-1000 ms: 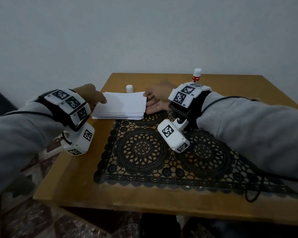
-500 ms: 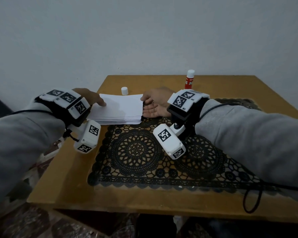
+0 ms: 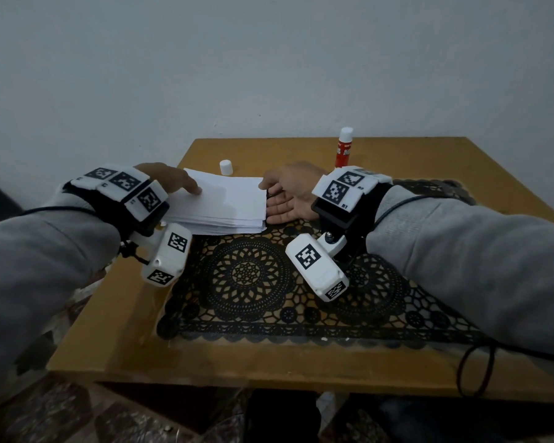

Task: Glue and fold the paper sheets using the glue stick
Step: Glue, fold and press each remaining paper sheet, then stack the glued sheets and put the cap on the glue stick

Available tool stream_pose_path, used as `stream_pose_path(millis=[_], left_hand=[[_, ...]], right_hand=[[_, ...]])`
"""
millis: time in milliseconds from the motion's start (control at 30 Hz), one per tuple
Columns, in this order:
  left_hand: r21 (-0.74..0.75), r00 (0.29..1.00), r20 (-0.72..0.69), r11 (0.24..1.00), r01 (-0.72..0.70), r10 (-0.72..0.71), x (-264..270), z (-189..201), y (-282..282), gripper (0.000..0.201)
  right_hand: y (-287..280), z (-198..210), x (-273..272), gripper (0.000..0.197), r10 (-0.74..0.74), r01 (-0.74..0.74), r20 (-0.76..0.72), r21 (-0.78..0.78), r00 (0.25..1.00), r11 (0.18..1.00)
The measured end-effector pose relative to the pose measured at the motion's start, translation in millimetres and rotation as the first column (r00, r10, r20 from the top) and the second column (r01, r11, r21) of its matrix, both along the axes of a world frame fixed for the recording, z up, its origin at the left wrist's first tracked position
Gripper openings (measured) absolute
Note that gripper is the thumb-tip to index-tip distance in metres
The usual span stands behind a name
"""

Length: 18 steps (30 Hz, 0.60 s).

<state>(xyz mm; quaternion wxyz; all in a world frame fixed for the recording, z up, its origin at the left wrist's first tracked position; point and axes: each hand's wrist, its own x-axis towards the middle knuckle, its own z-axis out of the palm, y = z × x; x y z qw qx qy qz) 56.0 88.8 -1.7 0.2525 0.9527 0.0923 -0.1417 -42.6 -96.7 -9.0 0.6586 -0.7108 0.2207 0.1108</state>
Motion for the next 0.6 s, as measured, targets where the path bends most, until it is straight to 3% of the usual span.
stream_pose_path(millis=[167,267,400,467,500,567,600], left_hand=[[-0.123,0.998,-0.052,0.991,-0.053,0.047,-1,0,6,0.07],[-0.096,0.999,0.032,0.995,-0.017,0.02,-4,3,5,0.072],[-0.275,0.991,0.136,0.961,0.034,0.004,-14,11,2,0.052],[-0.469,0.987,0.163,0.879,0.083,-0.006,-21,15,-2,0.031],[-0.59,0.986,0.166,0.801,0.106,-0.009,-27,17,-5,0.028],[-0.733,0.982,0.183,0.66,0.166,-0.043,-40,22,-12,0.039],[-0.746,0.976,0.205,0.635,0.2,-0.067,-49,26,-17,0.045]], right_hand=[[-2,-1,-5,0.039,-0.012,0.011,0.021,0.028,1.0,1.0],[-3,-1,-8,0.034,-0.007,0.006,0.028,0.037,1.0,0.999],[-9,-3,-12,0.036,-0.021,0.02,0.034,0.034,0.999,0.999],[-13,-3,-16,0.03,-0.041,0.039,0.043,0.045,0.998,0.998],[-15,-3,-18,0.024,-0.062,0.059,0.057,0.056,0.996,0.997],[-21,0,-25,0.019,-0.101,0.094,0.093,0.077,0.99,0.993],[-25,2,-29,0.023,-0.12,0.108,0.116,0.098,0.986,0.989]])
